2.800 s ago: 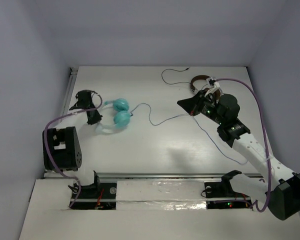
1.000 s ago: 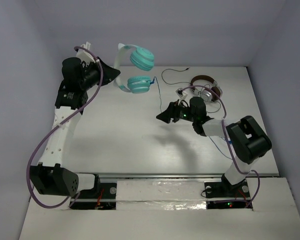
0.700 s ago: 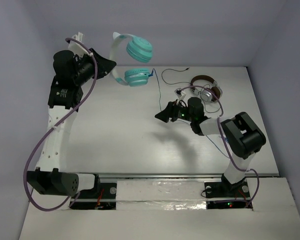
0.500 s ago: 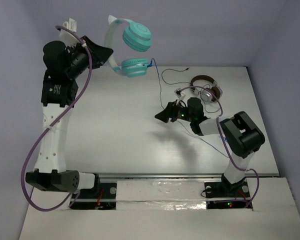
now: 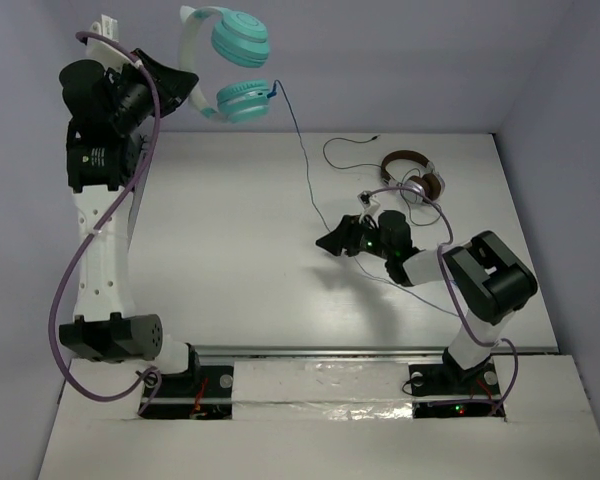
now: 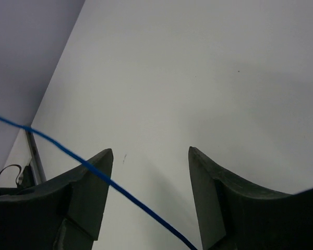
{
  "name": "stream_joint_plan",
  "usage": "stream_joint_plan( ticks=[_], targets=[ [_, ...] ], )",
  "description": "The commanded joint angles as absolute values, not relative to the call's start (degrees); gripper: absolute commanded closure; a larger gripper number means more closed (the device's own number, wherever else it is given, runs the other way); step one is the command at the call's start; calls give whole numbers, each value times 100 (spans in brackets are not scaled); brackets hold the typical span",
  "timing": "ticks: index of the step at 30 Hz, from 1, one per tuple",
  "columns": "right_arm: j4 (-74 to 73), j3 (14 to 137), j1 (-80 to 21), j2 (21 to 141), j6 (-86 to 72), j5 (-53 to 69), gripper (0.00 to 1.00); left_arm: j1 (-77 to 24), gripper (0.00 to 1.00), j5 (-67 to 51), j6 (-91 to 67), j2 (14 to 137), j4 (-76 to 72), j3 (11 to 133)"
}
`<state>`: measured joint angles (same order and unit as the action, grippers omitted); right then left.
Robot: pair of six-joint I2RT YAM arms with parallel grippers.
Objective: Wrap the headphones
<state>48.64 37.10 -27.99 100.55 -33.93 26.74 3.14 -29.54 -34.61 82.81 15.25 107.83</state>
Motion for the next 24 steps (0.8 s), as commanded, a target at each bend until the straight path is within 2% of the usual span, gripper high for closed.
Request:
stream_joint_plan(
  ticks=[1,2,3,7,8,9,10,11,12,14,18,24],
  targets=[
    [5527,3533,-2926,9958,-3656,2566,36,378,100,-2979,-3858,8253,844,10873],
    [5520,3551,-2996,10010,-3691,2558,41,378,100,-2988,-3884,8244,783,10776],
    [5502,3542,-2997,10080,-3718,2540,41,378,100,-2971,-3893,8235,678,10627],
    [5633,3340,-3138,10046,-3875,2329,37,378,100,-2874,-3867,8227,616,10416],
    [5669,3305,-3190,10020,-3893,2338,39,378,100,-2865,-3911,8209,580,10345],
    [5669,3279,-3190,10002,-3911,2347,47,378,100,-2857,-3946,8192,441,10266],
    [5565,3296,-3190,9950,-3972,2355,60,378,100,-2830,-3990,8174,370,10074],
    [5459,3322,-3251,9906,-4007,2329,88,378,100,-2795,-4025,8156,326,9985],
    [5354,3348,-3339,9862,-4025,2259,98,378,100,-2751,-4017,8148,316,9915],
    [4845,3463,-3471,9660,-3956,2119,100,378,100,-2567,-3964,8121,343,9625],
    [3370,3787,-3858,9107,-3692,892,100,378,100,-2233,-3876,7789,177,8765],
    [961,4866,-4551,8675,-3314,-568,100,308,100,-1636,-4069,7094,-474,6778]
  ],
)
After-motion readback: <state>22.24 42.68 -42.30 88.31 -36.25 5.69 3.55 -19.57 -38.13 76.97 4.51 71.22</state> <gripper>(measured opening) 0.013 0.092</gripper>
